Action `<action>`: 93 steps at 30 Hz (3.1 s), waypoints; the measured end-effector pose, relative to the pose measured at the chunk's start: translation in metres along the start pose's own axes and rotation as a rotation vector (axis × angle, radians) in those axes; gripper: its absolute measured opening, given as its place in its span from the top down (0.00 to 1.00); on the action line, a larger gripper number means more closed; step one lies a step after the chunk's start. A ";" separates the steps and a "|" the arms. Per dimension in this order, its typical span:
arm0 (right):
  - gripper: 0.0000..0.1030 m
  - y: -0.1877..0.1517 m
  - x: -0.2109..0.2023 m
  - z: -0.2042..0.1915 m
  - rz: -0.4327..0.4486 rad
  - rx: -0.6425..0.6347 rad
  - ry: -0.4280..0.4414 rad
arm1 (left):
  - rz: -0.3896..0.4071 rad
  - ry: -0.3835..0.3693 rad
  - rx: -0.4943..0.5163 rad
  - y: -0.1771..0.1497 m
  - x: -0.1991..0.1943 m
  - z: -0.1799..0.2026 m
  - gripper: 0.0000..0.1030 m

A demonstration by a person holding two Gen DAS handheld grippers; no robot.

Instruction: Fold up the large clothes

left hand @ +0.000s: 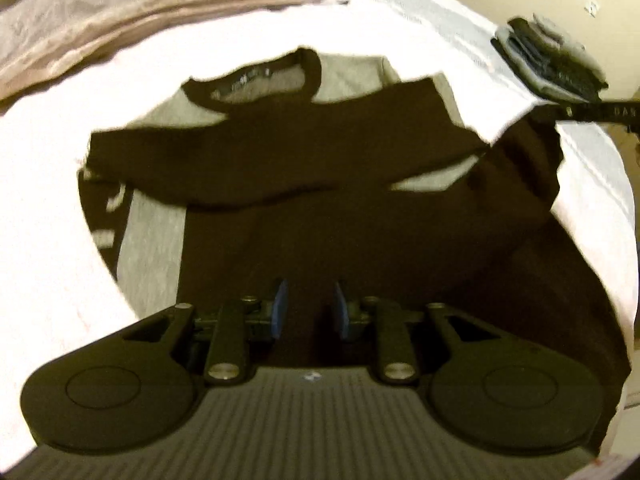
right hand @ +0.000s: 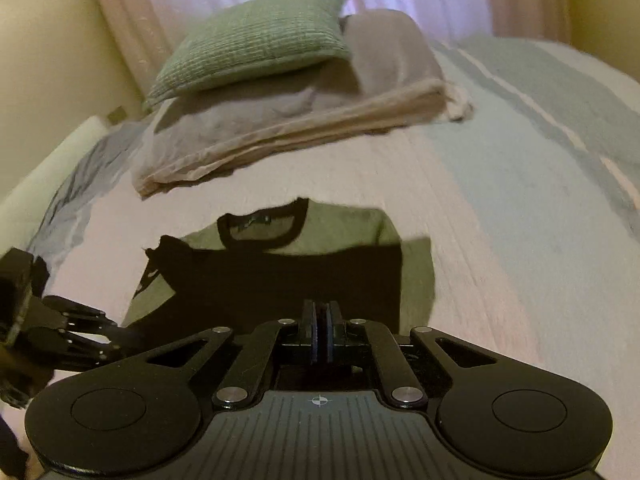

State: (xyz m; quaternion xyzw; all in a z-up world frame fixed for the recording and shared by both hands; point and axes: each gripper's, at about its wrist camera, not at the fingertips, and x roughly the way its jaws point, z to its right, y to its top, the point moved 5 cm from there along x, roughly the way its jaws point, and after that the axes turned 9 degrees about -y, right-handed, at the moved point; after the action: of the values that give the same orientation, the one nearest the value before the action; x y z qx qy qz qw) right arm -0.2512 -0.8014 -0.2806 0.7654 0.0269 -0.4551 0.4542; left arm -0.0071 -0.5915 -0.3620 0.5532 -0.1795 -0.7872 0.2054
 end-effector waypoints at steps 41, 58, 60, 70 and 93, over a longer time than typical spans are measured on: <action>0.67 -0.078 0.029 0.004 -0.208 0.101 -0.042 | -0.002 0.164 -0.116 -0.032 -0.023 -0.023 0.77; 0.46 -0.182 -0.088 -0.037 -0.389 -0.048 0.023 | -0.013 0.164 -0.162 -0.149 -0.104 0.087 0.71; 0.46 -0.198 -0.100 -0.040 -0.393 -0.069 -0.003 | -0.050 0.138 -0.115 -0.166 -0.098 0.099 0.71; 0.39 -0.260 -0.160 -0.106 -0.309 -0.602 -0.002 | -0.109 0.060 0.254 -0.219 -0.120 0.178 0.54; 0.38 -0.343 -0.146 -0.109 -0.052 -1.140 -0.062 | -0.089 0.042 0.435 -0.211 -0.128 0.189 0.93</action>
State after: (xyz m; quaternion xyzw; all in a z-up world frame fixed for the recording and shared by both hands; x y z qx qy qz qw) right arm -0.4189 -0.4680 -0.3867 0.3846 0.2737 -0.4020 0.7846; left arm -0.1735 -0.3341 -0.3060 0.6081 -0.3161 -0.7265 0.0501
